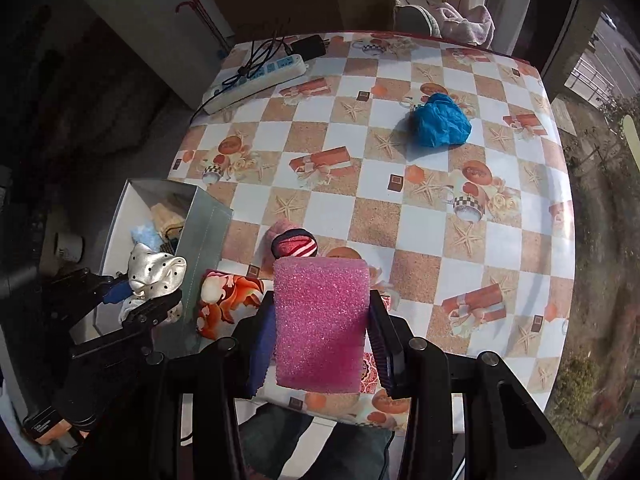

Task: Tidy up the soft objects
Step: 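Carry the polka-dot scrunchie and pink sponge over the white box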

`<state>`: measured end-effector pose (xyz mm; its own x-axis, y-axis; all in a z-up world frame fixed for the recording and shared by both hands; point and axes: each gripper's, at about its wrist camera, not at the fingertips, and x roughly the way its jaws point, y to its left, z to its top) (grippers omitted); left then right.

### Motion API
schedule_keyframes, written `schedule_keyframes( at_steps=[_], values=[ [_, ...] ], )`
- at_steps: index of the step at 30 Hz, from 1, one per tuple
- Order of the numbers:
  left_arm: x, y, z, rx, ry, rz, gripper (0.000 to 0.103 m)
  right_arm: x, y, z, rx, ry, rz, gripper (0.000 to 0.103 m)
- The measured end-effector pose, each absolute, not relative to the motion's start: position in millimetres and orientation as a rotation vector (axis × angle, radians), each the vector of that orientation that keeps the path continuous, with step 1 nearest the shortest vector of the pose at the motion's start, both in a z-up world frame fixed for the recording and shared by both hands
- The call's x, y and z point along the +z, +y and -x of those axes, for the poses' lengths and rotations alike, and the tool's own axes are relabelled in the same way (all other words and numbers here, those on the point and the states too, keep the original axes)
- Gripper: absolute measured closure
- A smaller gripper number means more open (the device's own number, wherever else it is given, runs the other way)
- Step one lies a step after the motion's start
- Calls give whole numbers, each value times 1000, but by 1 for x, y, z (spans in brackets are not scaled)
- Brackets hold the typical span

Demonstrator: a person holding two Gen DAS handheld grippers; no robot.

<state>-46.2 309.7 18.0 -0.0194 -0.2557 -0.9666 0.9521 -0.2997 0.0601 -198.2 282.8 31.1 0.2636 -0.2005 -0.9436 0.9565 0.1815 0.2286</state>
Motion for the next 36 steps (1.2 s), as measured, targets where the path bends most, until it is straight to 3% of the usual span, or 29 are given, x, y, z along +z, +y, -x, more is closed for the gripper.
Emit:
schedule_keyframes(
  at_steps=[36],
  values=[
    [16,348,-49,-1351,978,-1032,72,21,300,77,-794,1144,-856,59]
  ],
)
